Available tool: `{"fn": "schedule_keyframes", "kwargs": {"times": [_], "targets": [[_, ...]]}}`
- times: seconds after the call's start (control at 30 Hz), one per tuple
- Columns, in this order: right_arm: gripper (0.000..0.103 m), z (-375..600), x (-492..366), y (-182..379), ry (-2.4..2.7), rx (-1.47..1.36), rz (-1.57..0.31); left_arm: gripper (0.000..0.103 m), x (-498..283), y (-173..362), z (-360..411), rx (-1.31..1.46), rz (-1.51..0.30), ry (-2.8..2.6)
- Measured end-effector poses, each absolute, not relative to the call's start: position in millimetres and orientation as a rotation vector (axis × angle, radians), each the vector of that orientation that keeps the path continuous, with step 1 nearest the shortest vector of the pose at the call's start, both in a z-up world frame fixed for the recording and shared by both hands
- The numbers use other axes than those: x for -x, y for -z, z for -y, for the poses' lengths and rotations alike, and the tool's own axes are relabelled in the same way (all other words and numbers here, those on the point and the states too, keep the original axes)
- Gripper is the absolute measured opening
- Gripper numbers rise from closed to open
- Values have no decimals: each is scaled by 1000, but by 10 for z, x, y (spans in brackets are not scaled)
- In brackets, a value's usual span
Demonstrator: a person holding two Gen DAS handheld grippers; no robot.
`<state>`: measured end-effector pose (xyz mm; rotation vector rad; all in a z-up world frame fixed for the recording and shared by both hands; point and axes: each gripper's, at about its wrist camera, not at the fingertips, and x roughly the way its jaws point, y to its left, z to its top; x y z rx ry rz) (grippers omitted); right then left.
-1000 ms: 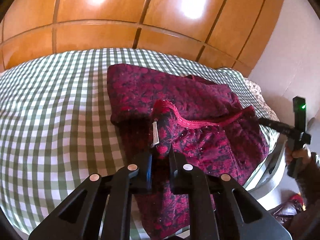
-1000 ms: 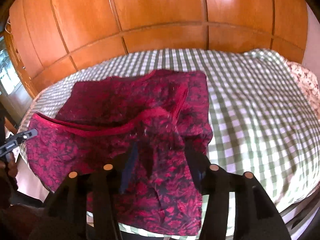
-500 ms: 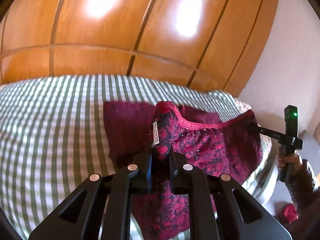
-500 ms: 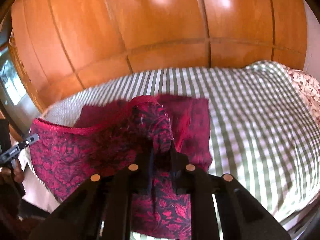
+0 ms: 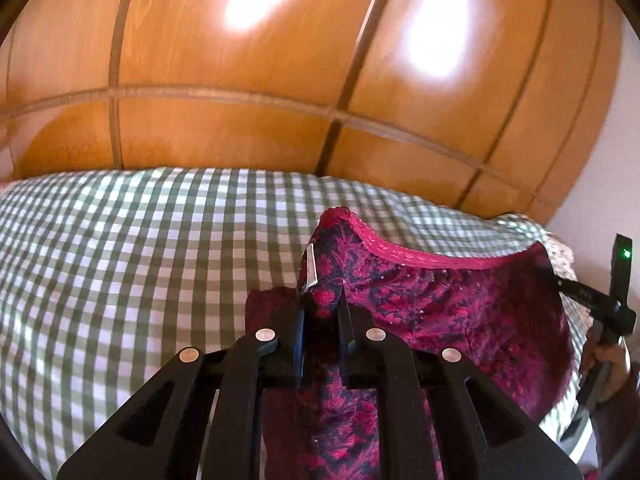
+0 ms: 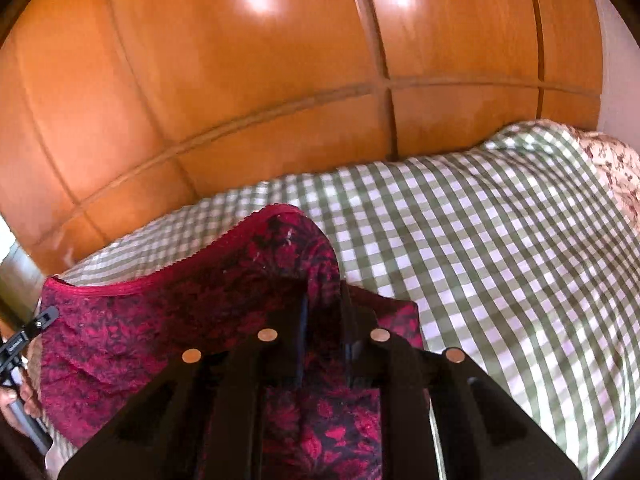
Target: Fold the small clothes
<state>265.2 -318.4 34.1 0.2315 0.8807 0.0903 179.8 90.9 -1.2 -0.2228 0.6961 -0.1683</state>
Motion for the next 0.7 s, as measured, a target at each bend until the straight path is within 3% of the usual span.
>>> {"fn": "schedule_keyframes", "kwargs": {"times": [0.27,0.3,0.33,0.4,0.6,0.7], "targets": [[16,3262,-2857,164,-35,-239,-1008,16,-2252,532,-804,184,-868,82],[21,3277,-2825,124,-46,-241,-1001,23,-2204,499,-841,204,-856,90],[34,3298,-2791,85,-53,-244,-997,33,-2158,476,-869,219,-855,91],[41,3377,-2653,-1,-77,-280,-988,49,-1977,433,-984,277,-850,98],[45,3658,-1920,-94,-166,-383,-969,50,-1302,487,-1104,341,-848,196],[52,3747,-1589,-51,-198,-433,-983,58,-849,628,-1136,409,-855,263]]}}
